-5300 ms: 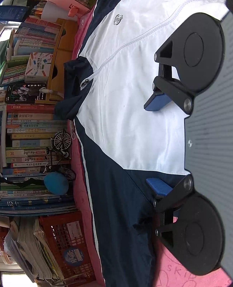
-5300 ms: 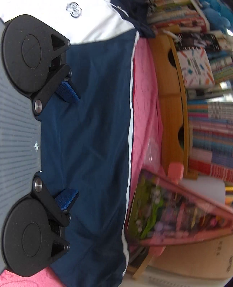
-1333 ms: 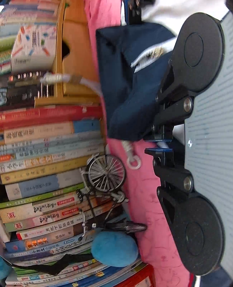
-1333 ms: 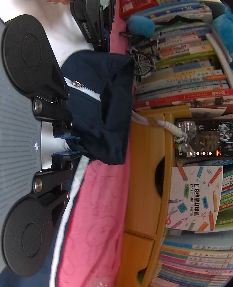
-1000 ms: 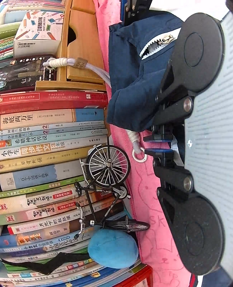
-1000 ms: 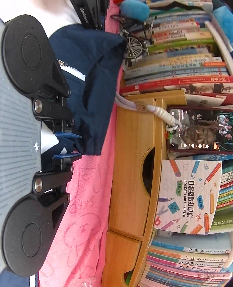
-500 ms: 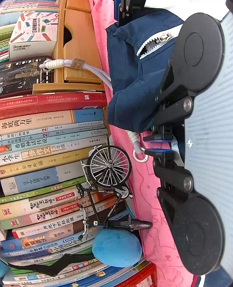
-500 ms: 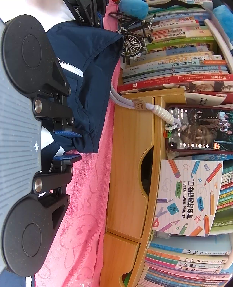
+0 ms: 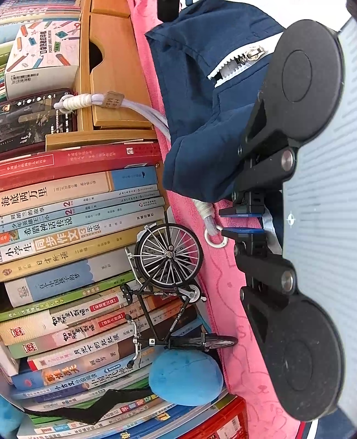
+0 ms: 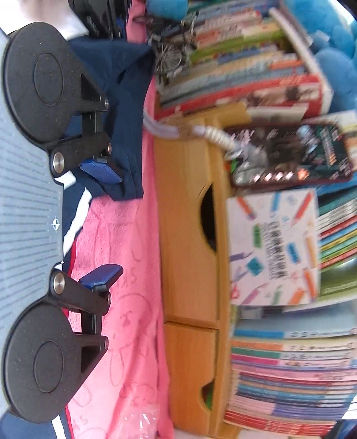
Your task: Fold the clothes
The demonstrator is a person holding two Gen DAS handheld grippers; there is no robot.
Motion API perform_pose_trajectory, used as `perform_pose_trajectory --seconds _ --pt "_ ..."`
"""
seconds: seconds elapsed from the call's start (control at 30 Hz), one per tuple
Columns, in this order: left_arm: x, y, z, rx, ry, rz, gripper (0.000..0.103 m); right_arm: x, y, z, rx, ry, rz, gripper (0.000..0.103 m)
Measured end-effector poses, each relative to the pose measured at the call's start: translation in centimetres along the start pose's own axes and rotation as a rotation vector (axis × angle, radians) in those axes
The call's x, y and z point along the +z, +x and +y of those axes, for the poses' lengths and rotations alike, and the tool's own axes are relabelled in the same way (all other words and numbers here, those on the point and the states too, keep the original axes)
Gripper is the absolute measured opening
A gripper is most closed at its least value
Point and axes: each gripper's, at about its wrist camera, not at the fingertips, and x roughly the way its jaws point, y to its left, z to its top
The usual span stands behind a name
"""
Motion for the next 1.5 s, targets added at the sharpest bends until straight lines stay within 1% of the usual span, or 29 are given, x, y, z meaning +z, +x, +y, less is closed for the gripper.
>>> perform_pose_trajectory --seconds 0.27,0.3,0.37,0.5,0.53,0.63,0.77,0.8,0.87,0.93,0.97,1.07,1.13,1.17,1.2,1.23,1.27,1.33,1.4,1.43,1.5 --pt "0.1 0.0 0.0 -0.002 -0.003 0.000 0.006 0.1 -2.4 3.6 0.299 -0.163 0.102 0.066" --pt "0.1 0.0 0.0 -0.002 -0.003 0.001 0.006 -0.3 -2.6 4.2 0.305 -0.185 0.115 0.066" --pt "0.1 0.0 0.1 -0.004 -0.006 0.001 0.007 -1.1 -2.6 5.3 0.291 -0.229 0.132 0.065" --pt "0.1 0.0 0.2 -0.007 -0.012 0.001 0.007 -1.4 -3.2 3.9 0.242 -0.284 0.120 0.065" --pt "0.1 0.0 0.1 -0.006 -0.010 0.001 0.007 -1.3 -3.4 3.3 0.219 -0.287 0.127 0.064" --pt "0.1 0.0 0.1 -0.005 -0.012 0.001 0.007 -1.5 -4.3 0.3 0.091 -0.261 0.123 0.068" --pt "0.1 0.0 0.0 -0.007 -0.015 0.001 0.007 -1.7 -5.9 -6.9 -0.025 -0.116 0.134 0.072" --pt "0.1 0.0 0.1 -0.007 -0.015 0.001 0.007 -2.0 -6.5 -8.6 -0.069 -0.103 0.133 0.075" --pt "0.1 0.1 0.2 -0.006 -0.013 0.001 0.007 -2.6 -8.0 -12.5 -0.181 -0.073 0.130 0.084" --pt "0.1 0.1 0.0 0.000 -0.006 0.001 0.007 -3.3 -9.5 -16.7 -0.259 -0.012 0.133 0.086" --pt "0.1 0.1 0.0 0.003 -0.002 0.001 0.007 -3.7 -10.3 -18.8 -0.300 0.021 0.137 0.089" --pt "0.2 -0.1 -0.2 0.017 0.009 0.000 0.007 -4.7 -12.6 -25.3 -0.485 0.111 0.129 0.089" --pt "0.3 -0.8 0.1 0.018 -0.018 -0.001 0.011 -5.4 -14.6 -29.5 -0.626 0.215 0.131 0.089" --pt "0.3 -1.1 0.2 0.018 -0.031 -0.001 0.014 -5.8 -15.8 -31.2 -0.680 0.270 0.132 0.088" --pt "0.4 -1.4 0.4 0.018 -0.044 -0.002 0.014 -5.9 -16.7 -32.0 -0.708 0.304 0.132 0.077" --pt "0.4 -1.8 0.5 0.019 -0.057 -0.002 0.015 -6.3 -17.9 -32.4 -0.714 0.321 0.126 0.072" --pt "0.5 -2.1 0.7 0.019 -0.070 -0.002 0.015 -6.8 -19.2 -32.5 -0.689 0.325 0.102 0.071" --pt "0.4 -4.5 0.8 -0.022 -0.116 -0.040 0.015 -7.6 -21.5 -32.1 -0.598 0.336 0.034 0.072" --pt "-0.1 -7.8 -0.2 -0.081 -0.096 -0.090 0.017 -8.2 -23.4 -31.8 -0.485 0.367 -0.030 0.072" --pt "-0.6 -9.6 -1.0 -0.124 -0.067 -0.107 0.017 -8.0 -23.4 -31.2 -0.403 0.384 -0.052 0.072" --pt "-2.2 -13.3 -2.5 -0.237 -0.006 -0.120 0.020 -7.8 -22.9 -29.0 -0.213 0.375 -0.047 0.073"
